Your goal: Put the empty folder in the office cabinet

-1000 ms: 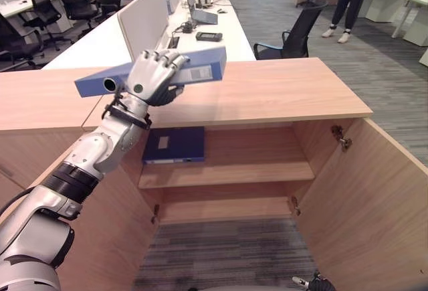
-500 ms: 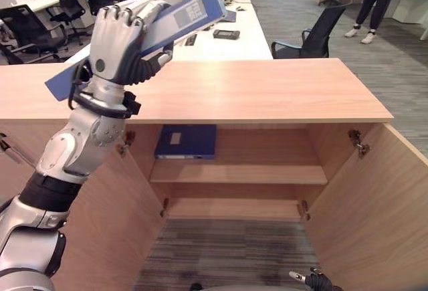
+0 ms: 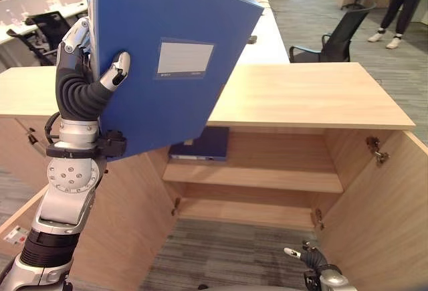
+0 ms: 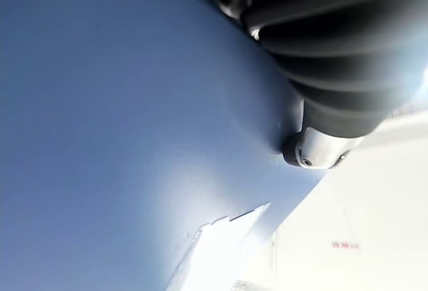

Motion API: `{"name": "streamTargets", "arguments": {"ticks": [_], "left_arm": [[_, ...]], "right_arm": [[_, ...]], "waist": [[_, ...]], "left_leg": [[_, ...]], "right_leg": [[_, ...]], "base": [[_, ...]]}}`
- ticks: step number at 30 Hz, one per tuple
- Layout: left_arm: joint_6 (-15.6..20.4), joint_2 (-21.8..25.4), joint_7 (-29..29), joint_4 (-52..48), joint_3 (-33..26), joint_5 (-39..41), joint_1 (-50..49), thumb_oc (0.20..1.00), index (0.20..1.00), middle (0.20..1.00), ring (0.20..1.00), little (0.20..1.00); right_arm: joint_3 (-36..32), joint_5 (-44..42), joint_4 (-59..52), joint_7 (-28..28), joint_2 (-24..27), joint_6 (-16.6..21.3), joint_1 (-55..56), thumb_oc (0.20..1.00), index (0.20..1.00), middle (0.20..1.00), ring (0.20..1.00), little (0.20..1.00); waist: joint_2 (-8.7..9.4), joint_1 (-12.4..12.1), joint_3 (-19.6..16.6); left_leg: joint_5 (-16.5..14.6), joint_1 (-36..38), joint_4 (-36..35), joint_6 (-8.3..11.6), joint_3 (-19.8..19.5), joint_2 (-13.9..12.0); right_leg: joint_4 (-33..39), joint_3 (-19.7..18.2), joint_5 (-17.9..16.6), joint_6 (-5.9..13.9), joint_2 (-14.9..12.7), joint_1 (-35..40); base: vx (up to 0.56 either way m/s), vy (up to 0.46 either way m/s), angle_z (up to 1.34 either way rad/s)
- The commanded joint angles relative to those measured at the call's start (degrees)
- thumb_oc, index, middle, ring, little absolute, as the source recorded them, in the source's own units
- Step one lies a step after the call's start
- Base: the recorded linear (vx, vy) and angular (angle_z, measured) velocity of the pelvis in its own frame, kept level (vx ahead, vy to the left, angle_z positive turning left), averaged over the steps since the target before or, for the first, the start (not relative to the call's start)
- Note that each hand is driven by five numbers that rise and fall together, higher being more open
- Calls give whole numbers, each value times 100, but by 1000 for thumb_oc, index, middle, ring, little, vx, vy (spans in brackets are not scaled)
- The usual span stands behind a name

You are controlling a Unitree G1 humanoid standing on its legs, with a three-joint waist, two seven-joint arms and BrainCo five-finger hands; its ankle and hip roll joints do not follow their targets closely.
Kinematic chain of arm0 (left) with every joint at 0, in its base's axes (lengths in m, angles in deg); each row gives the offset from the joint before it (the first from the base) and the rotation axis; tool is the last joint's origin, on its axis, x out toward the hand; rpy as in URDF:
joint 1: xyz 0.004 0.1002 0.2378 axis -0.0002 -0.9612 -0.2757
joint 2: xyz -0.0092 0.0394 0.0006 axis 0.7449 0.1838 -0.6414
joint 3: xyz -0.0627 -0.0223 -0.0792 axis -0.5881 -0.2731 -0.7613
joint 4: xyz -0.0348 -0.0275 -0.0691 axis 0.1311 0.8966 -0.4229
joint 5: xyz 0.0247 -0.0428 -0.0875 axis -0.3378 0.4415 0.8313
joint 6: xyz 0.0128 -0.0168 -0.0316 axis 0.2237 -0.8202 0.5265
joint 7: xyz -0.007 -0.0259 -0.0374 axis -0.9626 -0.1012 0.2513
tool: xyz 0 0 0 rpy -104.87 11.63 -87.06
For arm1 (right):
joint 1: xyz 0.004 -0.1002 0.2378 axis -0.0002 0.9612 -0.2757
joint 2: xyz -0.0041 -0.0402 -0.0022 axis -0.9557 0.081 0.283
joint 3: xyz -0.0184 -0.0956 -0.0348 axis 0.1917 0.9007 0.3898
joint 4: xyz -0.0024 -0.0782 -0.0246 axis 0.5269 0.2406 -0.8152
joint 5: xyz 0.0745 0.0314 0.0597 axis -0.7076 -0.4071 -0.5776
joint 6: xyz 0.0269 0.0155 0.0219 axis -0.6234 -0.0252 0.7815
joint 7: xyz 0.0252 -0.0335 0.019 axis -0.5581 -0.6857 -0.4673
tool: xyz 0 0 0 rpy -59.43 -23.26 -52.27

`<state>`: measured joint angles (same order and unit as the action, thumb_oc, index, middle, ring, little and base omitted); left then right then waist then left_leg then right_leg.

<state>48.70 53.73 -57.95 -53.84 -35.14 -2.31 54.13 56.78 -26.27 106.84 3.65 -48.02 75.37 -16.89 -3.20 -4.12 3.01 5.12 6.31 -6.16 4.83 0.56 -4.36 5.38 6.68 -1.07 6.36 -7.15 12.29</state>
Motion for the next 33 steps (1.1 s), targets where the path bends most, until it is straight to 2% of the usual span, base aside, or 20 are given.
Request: {"name": "streamTargets", "arguments": {"ticks": [1, 3, 6, 13, 15, 17, 21, 23, 33], "left_arm": [[249, 35, 373, -93, -489, 984, 309, 200, 200, 200, 200, 200], [255, -103, 651, -179, -484, 1568, 151, 200, 200, 200, 200, 200], [234, -223, 822, -185, -465, 1910, 61, 200, 200, 200, 200, 200], [152, -461, 1002, -54, -448, 2321, -177, 200, 200, 200, 200, 200], [85, -572, 1085, 43, -438, 2412, -299, 200, 200, 200, 200, 200], [17, -637, 1133, 122, -322, 2393, -292, 200, 200, 200, 200, 200], [-90, -756, 1208, 244, -215, 2298, -332, 200, 200, 200, 200, 200], [-143, -790, 1149, 390, -148, 1934, -286, 200, 200, 200, 200, 200], [-276, -989, 1548, 700, 44, 1696, -335, 200, 200, 200, 200, 200]], "right_arm": [[118, -325, -272, -54, 111, 166, -465, 1000, 1000, 1000, 1000, 1000], [150, -331, -476, -92, 144, 183, -480, 1000, 1000, 1000, 1000, 1000], [180, -316, -664, -113, 181, 199, -499, 1000, 1000, 1000, 1000, 1000], [100, -555, -1702, -224, 348, 293, -463, 1000, 1000, 1000, 1000, 1000], [9, -829, -2657, -410, 510, 375, -402, 1000, 1000, 1000, 1000, 1000], [-115, -1364, -3541, -590, 619, 434, -297, 1000, 1000, 1000, 1000, 1000], [-136, -1800, -4556, -893, 761, 414, -328, 1000, 1000, 1000, 1000, 1000], [-77, -2007, -5110, -1060, 819, 416, -376, 1000, 1000, 1000, 1000, 1000], [270, -3076, -6441, -1869, 850, 250, -691, 1000, 1000, 1000, 1000, 1000]], "waist": [[92, -80, 172], [99, -102, 184], [105, -111, 194], [114, -106, 221], [127, -78, 236], [127, -32, 243], [149, 25, 249], [171, 52, 249], [262, 90, 237]], "left_leg": [[-425, 161, 116, 339, 260, -425], [-415, 144, 116, 344, 257, -439], [-481, 181, 116, 351, 265, -443], [-471, 163, 116, 344, 277, -443], [-467, 156, 116, 342, 295, -448], [-466, 154, 116, 335, 298, -449], [-473, 156, 116, 330, 315, -462], [-473, 151, 116, 327, 328, -470], [-463, 139, 116, 343, 403, -509]], "right_leg": [[-38, 195, 283, 307, -194, -82], [-38, 200, 277, 299, -193, -96], [-38, 200, 335, 304, -192, -64], [-38, 175, 320, 301, -192, -95], [-38, 162, 313, 299, -186, -111], [-38, 151, 302, 296, -187, -119], [-38, 110, 289, 297, -194, -146], [-38, 84, 281, 297, -196, -164], [-38, 25, 256, 306, -199, -220]], "base": [[-57, -3, 4], [-2, -7, 4], [0, 0, 0], [0, 0, 0], [0, 0, 0], [0, 0, 0], [0, 0, 0], [0, 0, 0], [-5, 3, -2]]}}
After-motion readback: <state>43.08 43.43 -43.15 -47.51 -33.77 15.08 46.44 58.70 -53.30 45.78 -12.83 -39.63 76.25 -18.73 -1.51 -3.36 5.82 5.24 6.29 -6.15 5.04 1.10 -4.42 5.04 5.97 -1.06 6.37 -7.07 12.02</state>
